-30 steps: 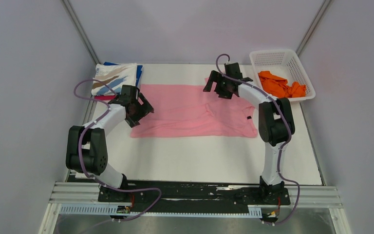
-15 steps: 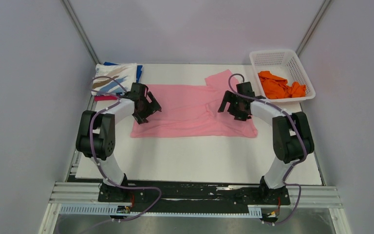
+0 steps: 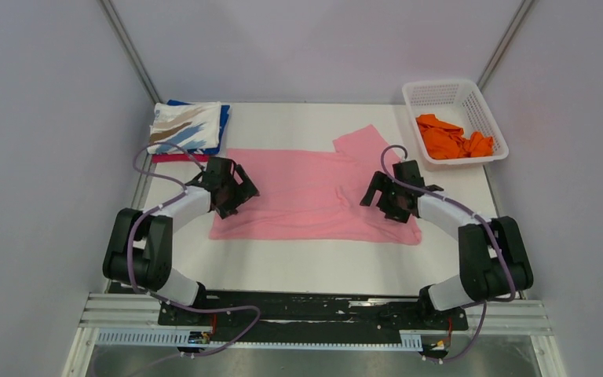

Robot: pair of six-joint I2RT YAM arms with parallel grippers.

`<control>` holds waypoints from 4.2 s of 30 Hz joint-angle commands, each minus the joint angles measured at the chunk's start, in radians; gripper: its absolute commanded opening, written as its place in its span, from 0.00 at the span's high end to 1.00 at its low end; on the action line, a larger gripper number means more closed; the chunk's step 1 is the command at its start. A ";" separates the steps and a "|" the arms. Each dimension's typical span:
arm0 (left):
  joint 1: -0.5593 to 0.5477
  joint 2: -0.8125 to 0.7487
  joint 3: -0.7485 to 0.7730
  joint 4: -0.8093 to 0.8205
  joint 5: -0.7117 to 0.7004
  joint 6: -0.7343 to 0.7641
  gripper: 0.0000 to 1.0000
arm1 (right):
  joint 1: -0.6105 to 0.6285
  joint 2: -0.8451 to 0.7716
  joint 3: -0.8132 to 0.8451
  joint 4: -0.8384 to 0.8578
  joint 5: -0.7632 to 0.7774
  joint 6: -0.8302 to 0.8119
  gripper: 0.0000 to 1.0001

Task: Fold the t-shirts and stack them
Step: Fold the flattened tshirt in 1/3 of the way, then grab the side of the flattened tshirt furthest away from the robot with both arms

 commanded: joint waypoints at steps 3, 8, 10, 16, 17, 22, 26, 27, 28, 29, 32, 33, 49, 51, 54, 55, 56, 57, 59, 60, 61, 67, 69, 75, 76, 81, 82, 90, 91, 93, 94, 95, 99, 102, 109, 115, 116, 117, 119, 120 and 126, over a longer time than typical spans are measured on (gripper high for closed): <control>-0.067 -0.149 -0.187 -0.187 -0.014 -0.079 0.00 | -0.003 -0.145 -0.168 -0.206 -0.001 0.057 0.00; -0.100 -0.255 -0.256 -0.212 -0.014 -0.122 0.00 | 0.002 -0.264 -0.222 -0.258 -0.043 0.120 0.00; -0.114 -0.295 -0.275 -0.214 -0.014 -0.141 0.00 | 0.004 -0.300 -0.242 -0.261 -0.046 0.135 0.00; -0.139 -0.394 -0.312 -0.233 -0.030 -0.180 0.00 | 0.006 -0.377 -0.255 -0.278 -0.030 0.117 0.00; -0.139 -0.411 -0.309 -0.236 -0.032 -0.180 0.00 | 0.005 -0.392 -0.253 -0.278 -0.032 0.111 0.00; -0.140 -0.464 -0.239 -0.232 -0.055 -0.150 0.00 | 0.005 -0.474 -0.204 -0.216 -0.025 0.068 0.00; -0.133 -0.430 -0.122 -0.244 -0.162 -0.134 0.00 | 0.005 -0.520 -0.112 -0.126 -0.017 0.045 0.00; -0.119 -0.416 -0.100 -0.251 -0.201 -0.125 0.00 | 0.005 -0.519 -0.092 -0.110 0.005 0.048 0.00; -0.107 -0.379 -0.050 -0.251 -0.214 -0.097 0.00 | 0.004 -0.512 -0.075 -0.097 0.035 0.056 0.00; -0.079 -0.360 -0.024 -0.251 -0.234 -0.075 0.00 | 0.005 -0.501 -0.057 -0.088 0.064 0.063 0.00; -0.011 -0.219 0.110 -0.248 -0.236 -0.010 0.00 | 0.001 -0.453 -0.019 -0.079 0.097 0.064 0.00; 0.017 -0.186 0.140 -0.253 -0.231 0.018 0.00 | -0.001 -0.437 -0.010 -0.078 0.097 0.061 0.00; 0.111 0.478 0.712 -0.405 -0.318 0.124 0.18 | -0.052 -0.192 0.079 -0.066 0.078 -0.024 0.00; 0.111 0.504 0.717 -0.402 -0.319 0.124 0.22 | -0.062 -0.180 0.079 -0.065 0.072 -0.025 0.00; 0.111 0.541 0.737 -0.422 -0.321 0.130 0.30 | -0.073 -0.161 0.080 -0.064 0.071 -0.028 0.00; 0.111 0.559 0.753 -0.429 -0.322 0.128 0.32 | -0.076 -0.157 0.080 -0.063 0.068 -0.028 0.00; 0.111 0.566 0.758 -0.440 -0.323 0.125 0.36 | -0.078 -0.153 0.078 -0.065 0.066 -0.028 0.00; 0.110 0.575 0.765 -0.445 -0.322 0.124 0.38 | -0.079 -0.148 0.078 -0.063 0.068 -0.028 0.00; 0.110 0.582 0.767 -0.463 -0.318 0.113 0.42 | -0.083 -0.140 0.076 -0.064 0.068 -0.028 0.00; 0.109 0.583 0.769 -0.486 -0.319 0.104 0.43 | -0.083 -0.137 0.075 -0.064 0.066 -0.028 0.00; 0.107 0.580 0.763 -0.496 -0.329 0.098 0.43 | -0.084 -0.137 0.074 -0.064 0.066 -0.026 0.00; 0.076 0.561 0.730 -0.537 -0.352 0.084 0.44 | -0.087 -0.130 0.074 -0.065 0.065 -0.023 0.00; 0.063 0.566 0.735 -0.549 -0.352 0.085 0.44 | -0.086 -0.132 0.071 -0.064 0.064 -0.022 0.00; 0.044 0.593 0.773 -0.609 -0.361 0.064 0.51 | -0.087 -0.152 0.056 -0.065 0.083 -0.021 0.00; 0.042 0.592 0.775 -0.615 -0.364 0.059 0.51 | -0.086 -0.155 0.054 -0.063 0.088 -0.020 0.00; 0.023 0.585 0.775 -0.655 -0.395 0.039 0.53 | -0.087 -0.162 0.050 -0.064 0.096 -0.020 0.00; 0.021 0.584 0.774 -0.656 -0.396 0.038 0.53 | -0.087 -0.161 0.050 -0.064 0.096 -0.019 0.00; 0.016 0.596 0.788 -0.662 -0.401 0.033 0.88 | -0.088 -0.152 0.063 -0.065 0.139 -0.031 0.00; 0.016 0.596 0.794 -0.664 -0.402 0.035 0.92 | -0.086 -0.148 0.072 -0.064 0.143 -0.037 0.00; 0.016 0.596 0.806 -0.668 -0.404 0.042 1.00 | -0.088 -0.129 0.095 -0.063 0.151 -0.056 0.00; 0.016 0.595 0.809 -0.670 -0.406 0.044 1.00 | -0.089 -0.118 0.111 -0.063 0.155 -0.066 0.00; 0.016 0.591 0.815 -0.671 -0.405 0.049 1.00 | -0.087 -0.100 0.131 -0.061 0.162 -0.077 0.00; 0.016 0.572 0.817 -0.670 -0.398 0.062 1.00 | -0.088 -0.003 0.246 -0.041 0.184 -0.117 0.00; 0.016 0.551 0.806 -0.653 -0.379 0.069 1.00 | -0.086 0.119 0.378 -0.039 0.189 -0.143 0.01; 0.016 0.495 0.764 -0.614 -0.333 0.081 1.00 | -0.080 0.447 0.745 -0.075 0.224 -0.199 0.14; 0.015 0.477 0.744 -0.600 -0.307 0.081 1.00 | -0.046 0.685 1.027 -0.141 0.318 -0.291 0.26; 0.015 0.476 0.742 -0.598 -0.301 0.082 1.00 | -0.040 0.710 1.056 -0.144 0.334 -0.301 0.27; 0.016 0.475 0.738 -0.595 -0.298 0.081 1.00 | -0.034 0.732 1.085 -0.147 0.343 -0.308 0.28; 0.015 0.472 0.731 -0.591 -0.295 0.080 1.00 | -0.021 0.766 1.109 -0.146 0.346 -0.320 0.31; 0.015 0.470 0.725 -0.588 -0.295 0.079 1.00 | -0.014 0.779 1.115 -0.147 0.348 -0.325 0.33; 0.015 0.471 0.715 -0.588 -0.293 0.081 1.00 | 0.013 0.812 1.094 -0.163 0.395 -0.339 0.40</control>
